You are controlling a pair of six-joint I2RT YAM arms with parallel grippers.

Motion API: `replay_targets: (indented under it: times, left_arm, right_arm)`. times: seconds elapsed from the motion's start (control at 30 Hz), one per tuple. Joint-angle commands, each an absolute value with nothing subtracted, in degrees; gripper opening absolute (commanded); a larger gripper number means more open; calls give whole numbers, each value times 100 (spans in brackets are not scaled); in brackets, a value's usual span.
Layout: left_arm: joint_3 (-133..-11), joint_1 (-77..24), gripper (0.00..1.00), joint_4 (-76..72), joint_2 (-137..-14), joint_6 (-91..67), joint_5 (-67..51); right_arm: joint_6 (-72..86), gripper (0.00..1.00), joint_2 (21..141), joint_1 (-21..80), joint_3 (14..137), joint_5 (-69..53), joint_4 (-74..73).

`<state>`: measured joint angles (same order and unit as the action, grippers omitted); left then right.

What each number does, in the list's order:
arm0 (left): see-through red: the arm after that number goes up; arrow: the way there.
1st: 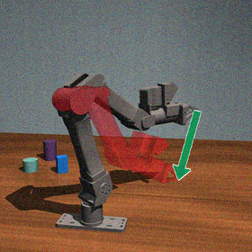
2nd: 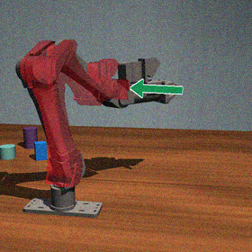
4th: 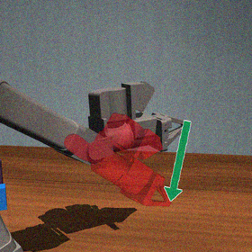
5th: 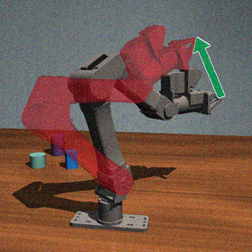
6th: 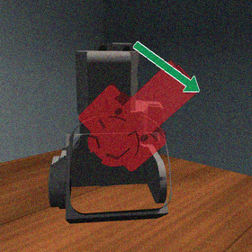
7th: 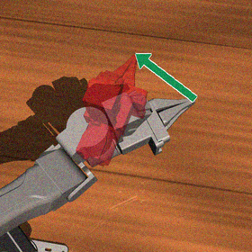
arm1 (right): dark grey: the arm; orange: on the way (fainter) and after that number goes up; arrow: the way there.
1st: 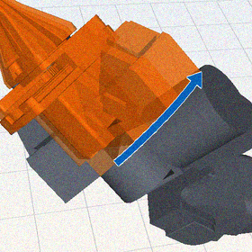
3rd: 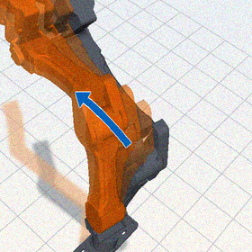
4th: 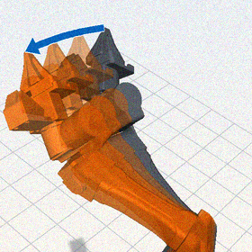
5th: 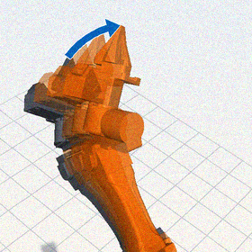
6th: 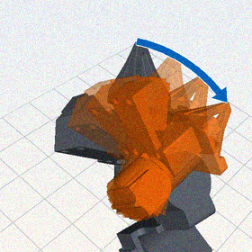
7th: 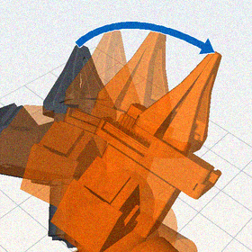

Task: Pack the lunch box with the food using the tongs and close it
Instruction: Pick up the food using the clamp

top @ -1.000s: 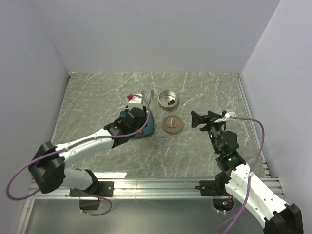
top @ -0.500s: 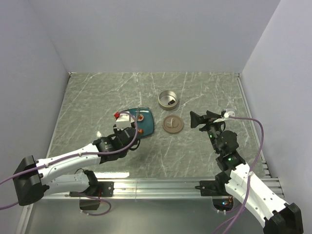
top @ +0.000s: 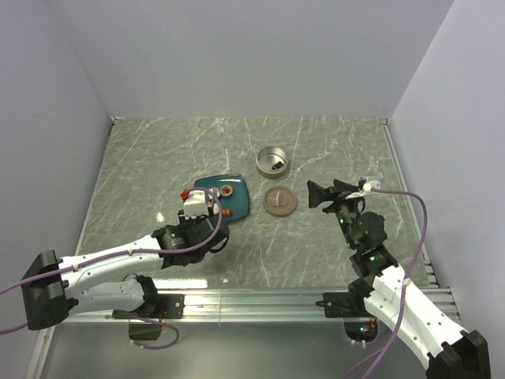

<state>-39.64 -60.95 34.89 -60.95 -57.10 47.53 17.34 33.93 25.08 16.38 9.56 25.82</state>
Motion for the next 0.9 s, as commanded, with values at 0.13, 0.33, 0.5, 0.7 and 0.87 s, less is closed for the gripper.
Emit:
replay_targets:
  times: [0.13,0.33,0.5,0.7,0.87]
  left_arm:
    - [-3973,-6144,51,3226,-6100,-5669,4711]
    - [-3990,-6152,51,3208,-6205,-5572,4579]
    - [-4017,-6152,51,3278,-6302,-5642,4588]
    - [-4052,-6152,51,3261,-6460,-5590,4509]
    - [-4113,-6152,50,3349,-6680,-5625,4518]
  right_arm:
    - [1784,100,3349,2470,1661,932,2663]
    - [1793,100,3358,2470,1670,940,2654]
    - [1810,100,3375,2470,1670,932,2646]
    - [1811,100,3375,2461,1661,932,2646]
    - [1819,100,3349,2470,1661,940,2628]
